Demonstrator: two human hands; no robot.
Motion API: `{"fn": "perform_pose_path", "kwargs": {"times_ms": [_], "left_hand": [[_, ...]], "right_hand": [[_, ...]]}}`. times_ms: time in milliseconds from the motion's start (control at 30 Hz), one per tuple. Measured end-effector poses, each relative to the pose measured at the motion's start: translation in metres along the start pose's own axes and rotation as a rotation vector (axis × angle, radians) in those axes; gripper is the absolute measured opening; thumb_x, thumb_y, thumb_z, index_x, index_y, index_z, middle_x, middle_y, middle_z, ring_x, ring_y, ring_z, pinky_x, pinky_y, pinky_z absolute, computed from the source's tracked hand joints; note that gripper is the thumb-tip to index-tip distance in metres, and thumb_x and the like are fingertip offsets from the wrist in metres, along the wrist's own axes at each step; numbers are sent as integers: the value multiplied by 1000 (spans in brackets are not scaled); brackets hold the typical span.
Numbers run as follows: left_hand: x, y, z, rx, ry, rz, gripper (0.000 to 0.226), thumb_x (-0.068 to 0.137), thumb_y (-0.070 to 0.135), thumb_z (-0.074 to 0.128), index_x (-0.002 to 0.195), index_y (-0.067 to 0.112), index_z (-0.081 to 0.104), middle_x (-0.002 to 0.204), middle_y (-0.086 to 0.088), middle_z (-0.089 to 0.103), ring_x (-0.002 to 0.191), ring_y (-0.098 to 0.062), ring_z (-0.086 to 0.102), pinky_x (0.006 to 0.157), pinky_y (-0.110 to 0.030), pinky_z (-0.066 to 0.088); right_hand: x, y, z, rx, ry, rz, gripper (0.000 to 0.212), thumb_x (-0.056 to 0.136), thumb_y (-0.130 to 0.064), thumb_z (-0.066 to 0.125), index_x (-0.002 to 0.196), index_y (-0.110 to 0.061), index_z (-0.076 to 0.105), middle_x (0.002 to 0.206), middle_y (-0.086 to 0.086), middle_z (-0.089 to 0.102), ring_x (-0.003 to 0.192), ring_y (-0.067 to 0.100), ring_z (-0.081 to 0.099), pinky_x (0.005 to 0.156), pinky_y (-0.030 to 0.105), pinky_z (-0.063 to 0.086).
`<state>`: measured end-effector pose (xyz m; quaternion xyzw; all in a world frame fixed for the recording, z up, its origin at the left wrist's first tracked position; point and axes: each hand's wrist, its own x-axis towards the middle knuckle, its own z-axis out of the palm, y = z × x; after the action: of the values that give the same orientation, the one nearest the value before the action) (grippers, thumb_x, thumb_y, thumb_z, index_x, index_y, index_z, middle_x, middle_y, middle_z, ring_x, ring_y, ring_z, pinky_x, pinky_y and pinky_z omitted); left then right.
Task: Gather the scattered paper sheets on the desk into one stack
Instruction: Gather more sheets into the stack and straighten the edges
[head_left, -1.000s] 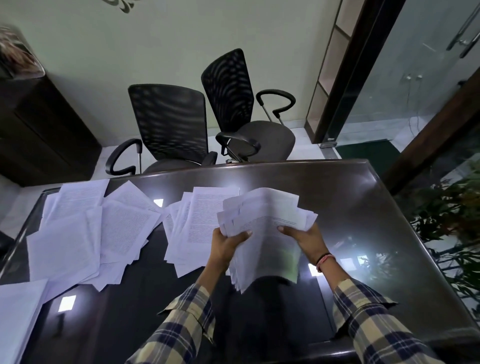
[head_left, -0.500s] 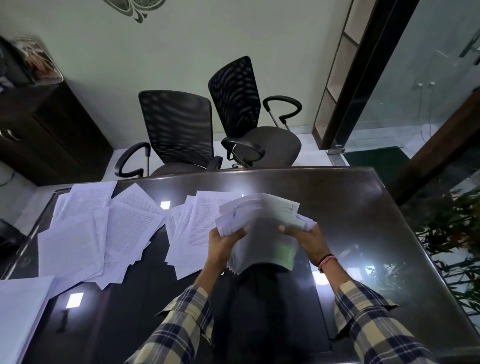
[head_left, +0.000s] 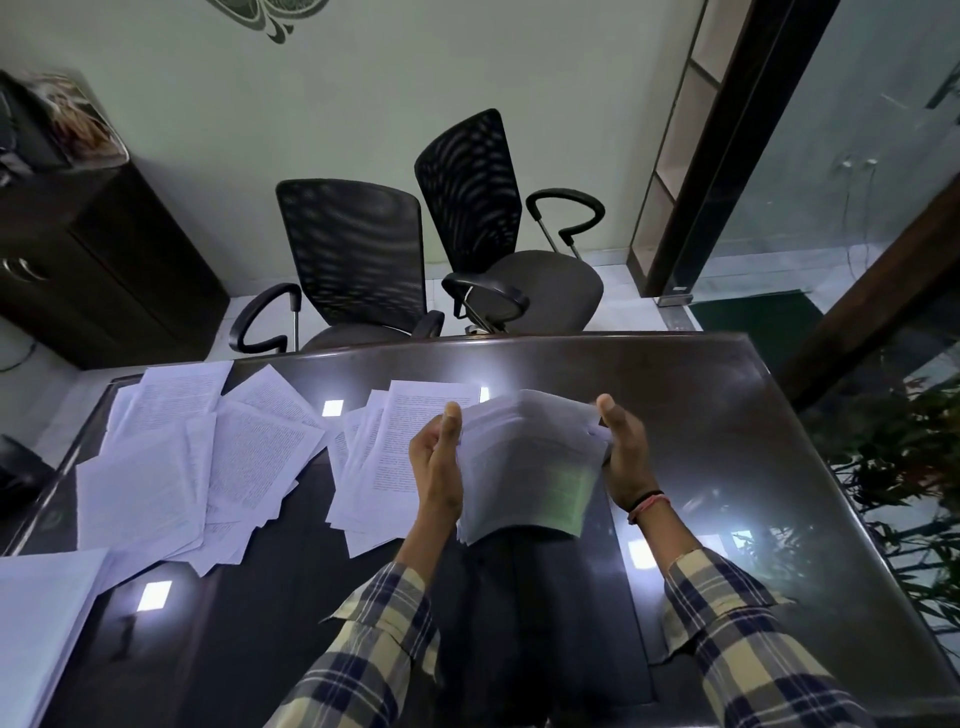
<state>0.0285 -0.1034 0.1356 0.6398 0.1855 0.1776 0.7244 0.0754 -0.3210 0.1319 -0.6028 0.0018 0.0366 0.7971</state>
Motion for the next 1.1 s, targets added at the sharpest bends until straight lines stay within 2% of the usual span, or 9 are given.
{"fn": "perform_pose_path", "kwargs": {"times_ms": [100, 200, 400, 567, 667, 800, 867, 1000, 1100], "left_hand": [[-1, 1, 2, 91, 17, -11, 52, 98, 21, 65, 56, 12, 37, 54, 2, 37, 57, -15, 34, 54, -28, 31], [1, -10, -1, 186, 15, -60, 28, 89, 12, 64, 60, 10, 63, 62, -2, 64, 64, -17, 55, 58, -35, 44], [-5, -6, 0, 183, 12, -74, 33, 92, 30, 65, 73, 4, 70, 72, -17, 67, 69, -19, 58, 62, -33, 49], [-5, -6, -3, 241, 1, -88, 24, 93, 27, 72, 74, 12, 72, 72, 0, 71, 69, -16, 61, 63, -30, 50], [-5, -5, -4, 273, 8, -81, 19, 92, 25, 74, 75, 16, 74, 74, 6, 72, 75, -18, 67, 66, -24, 55], [-6, -7, -6, 236, -7, -107, 29, 93, 35, 74, 70, 18, 69, 67, 6, 66, 68, -14, 60, 65, -25, 50], [-8, -8, -10, 243, -24, -121, 33, 89, 46, 74, 75, 16, 71, 73, 5, 68, 74, -13, 62, 69, -24, 51], [-16, -22, -29, 194, -156, -215, 51, 68, 52, 79, 105, 17, 74, 97, 3, 76, 90, -13, 70, 73, -25, 58], [-20, -41, -37, 555, -209, -326, 36, 71, 35, 86, 93, 10, 73, 86, -10, 75, 70, -16, 67, 55, -26, 53]], "right_hand": [[6, 3, -5, -173, -3, -38, 40, 97, -32, 66, 81, 5, 63, 80, 25, 58, 78, 26, 55, 77, 43, 46], [4, 6, -9, -264, -21, -14, 18, 95, -8, 63, 81, -9, 75, 86, 9, 73, 82, 20, 64, 81, 43, 52], [0, 4, -8, -271, -39, 2, 24, 98, -20, 65, 85, -3, 76, 85, 16, 71, 80, 17, 62, 79, 37, 50], [1, 7, -6, -302, -68, 28, 34, 95, -35, 68, 81, -5, 75, 78, 5, 67, 76, 14, 57, 76, 35, 46], [0, 7, -5, -311, -93, 37, 31, 97, -30, 69, 75, -9, 74, 73, -1, 64, 73, 14, 56, 76, 35, 46], [0, 11, -7, -303, -127, 34, 51, 97, -40, 67, 68, 2, 59, 67, 5, 47, 68, 18, 42, 70, 37, 36], [0, 9, -7, -308, -120, 44, 46, 94, -46, 69, 77, -3, 70, 73, 5, 59, 73, 18, 52, 74, 38, 43], [0, 4, -10, -374, -221, 44, 13, 84, -21, 84, 93, -12, 81, 94, 12, 77, 86, 17, 68, 78, 32, 54], [2, 9, -10, -387, -216, 64, 13, 82, -11, 85, 94, -13, 82, 90, 11, 78, 83, 17, 68, 74, 29, 53]]}}
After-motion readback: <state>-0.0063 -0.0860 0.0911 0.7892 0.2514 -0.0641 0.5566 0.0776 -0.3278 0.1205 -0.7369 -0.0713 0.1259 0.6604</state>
